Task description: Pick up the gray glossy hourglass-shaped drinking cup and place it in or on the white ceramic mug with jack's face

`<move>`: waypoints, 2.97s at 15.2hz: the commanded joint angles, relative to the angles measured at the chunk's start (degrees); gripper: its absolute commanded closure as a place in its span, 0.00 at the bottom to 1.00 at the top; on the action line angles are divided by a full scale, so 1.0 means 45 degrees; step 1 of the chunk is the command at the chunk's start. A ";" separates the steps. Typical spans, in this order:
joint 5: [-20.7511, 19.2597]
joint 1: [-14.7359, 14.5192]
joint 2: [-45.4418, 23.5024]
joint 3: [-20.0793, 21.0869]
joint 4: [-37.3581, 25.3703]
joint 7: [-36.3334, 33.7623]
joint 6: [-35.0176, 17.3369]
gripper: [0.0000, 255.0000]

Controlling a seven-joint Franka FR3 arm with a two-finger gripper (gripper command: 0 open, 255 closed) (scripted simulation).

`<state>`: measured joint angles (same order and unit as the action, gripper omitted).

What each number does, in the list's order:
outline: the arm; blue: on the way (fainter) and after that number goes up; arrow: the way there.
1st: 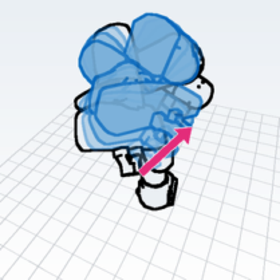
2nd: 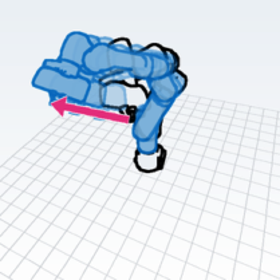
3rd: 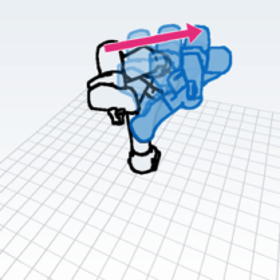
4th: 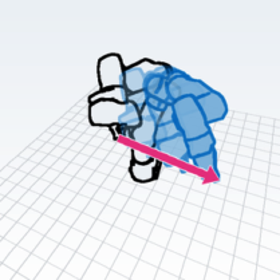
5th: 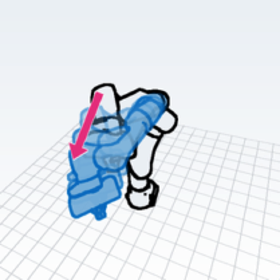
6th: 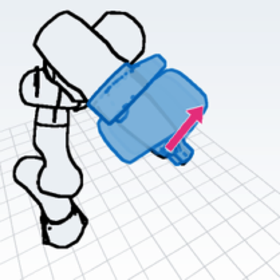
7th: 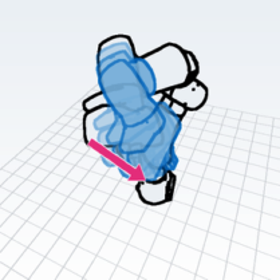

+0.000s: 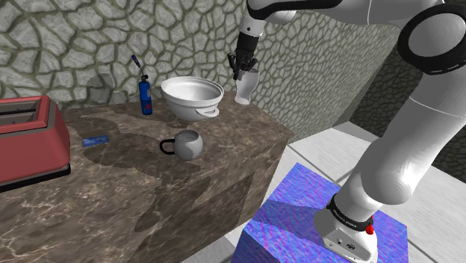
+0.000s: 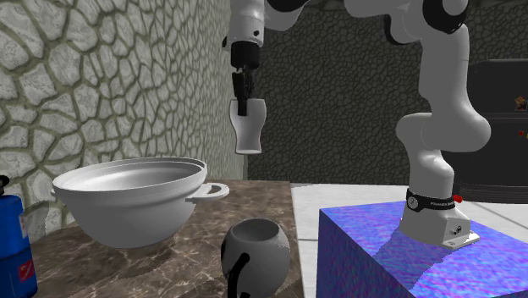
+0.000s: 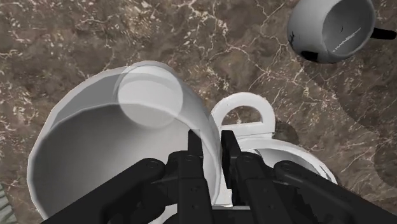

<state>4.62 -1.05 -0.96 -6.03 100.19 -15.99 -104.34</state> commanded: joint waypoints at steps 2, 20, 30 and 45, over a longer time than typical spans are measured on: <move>-0.0057 -0.0465 -0.0111 0.0445 -0.0323 -0.0954 0.0137 1.00; -0.0819 -0.3323 -0.3367 0.2587 -0.5444 -0.6075 0.1721 1.00; -0.0998 -0.3810 -0.4009 0.2782 -0.5278 -0.6733 0.0895 1.00; -0.0978 -0.3765 -0.3952 0.2765 -0.2594 -0.6662 -0.1731 1.00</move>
<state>0.25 -17.96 -18.43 6.41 88.15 -45.95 -111.38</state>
